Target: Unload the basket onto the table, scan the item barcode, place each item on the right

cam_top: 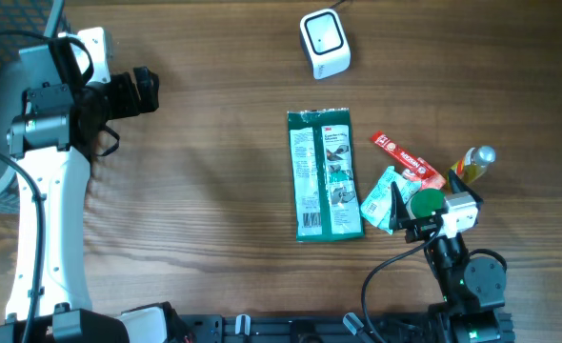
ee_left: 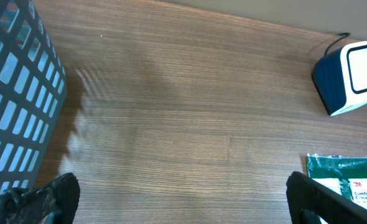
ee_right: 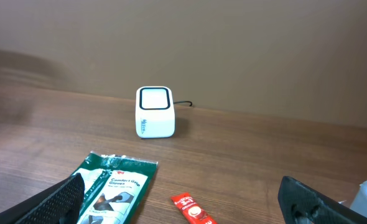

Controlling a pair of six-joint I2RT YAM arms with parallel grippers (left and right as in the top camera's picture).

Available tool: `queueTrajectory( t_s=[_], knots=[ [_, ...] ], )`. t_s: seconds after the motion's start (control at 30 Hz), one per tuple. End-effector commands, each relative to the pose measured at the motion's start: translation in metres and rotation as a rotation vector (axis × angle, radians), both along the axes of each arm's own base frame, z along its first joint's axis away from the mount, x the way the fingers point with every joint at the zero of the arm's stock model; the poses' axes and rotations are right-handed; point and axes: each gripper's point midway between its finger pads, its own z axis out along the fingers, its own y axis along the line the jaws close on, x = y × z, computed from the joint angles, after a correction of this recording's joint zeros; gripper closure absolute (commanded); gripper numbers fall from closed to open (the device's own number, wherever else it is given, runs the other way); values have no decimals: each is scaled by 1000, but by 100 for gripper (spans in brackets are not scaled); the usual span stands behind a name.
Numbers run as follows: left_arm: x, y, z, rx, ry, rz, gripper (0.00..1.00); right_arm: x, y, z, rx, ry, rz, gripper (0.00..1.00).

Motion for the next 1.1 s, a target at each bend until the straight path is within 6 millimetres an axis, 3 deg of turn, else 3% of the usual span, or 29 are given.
queueTrajectory(
  t_s=[0.0,0.27,0.43,0.53,0.63,0.73,0.83,1.07],
  knots=[
    [2,-3,0,-18,0,-5,0,0,-4,2,21,-7,-20,0],
    [0,-3,6,-13,-12,-4,0,0,-4,2,21,-7,-20,0],
    [-25,-7,59,12,-147,-5,0,0,-4,2,21,-7,-20,0],
    [-53,-12,107,38,-285,-5,0,0,-4,2,21,-7,-20,0],
    [-100,-21,164,72,-468,-7,0,0,-4,2,21,-7,-20,0],
    [-137,-28,197,94,-588,-8,0,0,-4,2,21,-7,-20,0],
    [-166,-33,218,111,-678,-9,0,0,-4,2,21,-7,-20,0],
    [-210,-50,229,112,-782,-53,0,0,-4,2,21,-7,-20,1]
  ],
)
